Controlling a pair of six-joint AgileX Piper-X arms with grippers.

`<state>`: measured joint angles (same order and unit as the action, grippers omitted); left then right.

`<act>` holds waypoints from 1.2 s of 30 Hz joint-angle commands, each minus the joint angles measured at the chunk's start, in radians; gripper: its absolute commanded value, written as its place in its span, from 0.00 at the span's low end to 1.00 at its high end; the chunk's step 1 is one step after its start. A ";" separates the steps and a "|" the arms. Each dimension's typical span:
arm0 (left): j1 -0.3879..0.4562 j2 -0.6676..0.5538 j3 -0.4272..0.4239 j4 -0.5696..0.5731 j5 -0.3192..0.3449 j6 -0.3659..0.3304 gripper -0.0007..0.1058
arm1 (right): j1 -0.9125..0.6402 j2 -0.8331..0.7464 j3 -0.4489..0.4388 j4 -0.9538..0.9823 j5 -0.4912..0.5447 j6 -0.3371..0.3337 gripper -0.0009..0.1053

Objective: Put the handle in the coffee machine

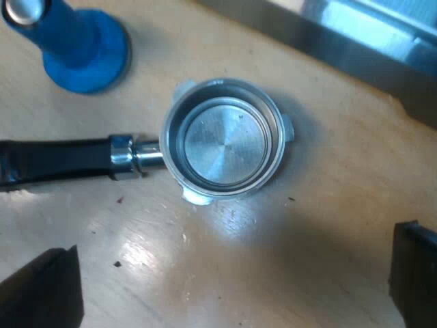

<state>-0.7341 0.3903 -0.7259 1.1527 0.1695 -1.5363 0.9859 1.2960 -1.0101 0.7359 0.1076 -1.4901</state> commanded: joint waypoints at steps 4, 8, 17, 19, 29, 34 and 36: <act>-0.007 0.000 0.002 -0.002 0.006 -0.007 0.59 | -0.005 0.064 -0.007 -0.086 -0.023 -0.059 0.87; -0.007 0.000 0.002 -0.002 0.006 -0.007 0.59 | -0.005 0.091 -0.007 -0.135 -0.023 -0.062 0.87; -0.007 0.000 0.002 -0.002 0.006 -0.007 0.59 | -0.011 0.197 -0.025 -0.182 -0.036 -0.073 0.87; -0.007 0.000 0.002 -0.002 0.006 -0.007 0.59 | -0.030 0.221 -0.041 -0.177 -0.043 -0.077 0.87; -0.007 0.000 0.002 -0.002 0.006 -0.007 0.59 | -0.112 0.292 -0.092 -0.171 -0.202 -0.162 0.87; -0.007 0.000 0.002 -0.002 0.006 -0.007 0.59 | -0.125 0.311 -0.092 -0.170 -0.217 -0.205 0.87; -0.007 0.000 0.002 -0.002 0.006 -0.007 0.59 | -0.125 0.315 -0.092 -0.170 -0.222 -0.246 0.87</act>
<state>-0.7341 0.3903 -0.7222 1.1517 0.1693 -1.5363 0.8646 1.6100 -1.0939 0.5658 -0.1007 -1.7011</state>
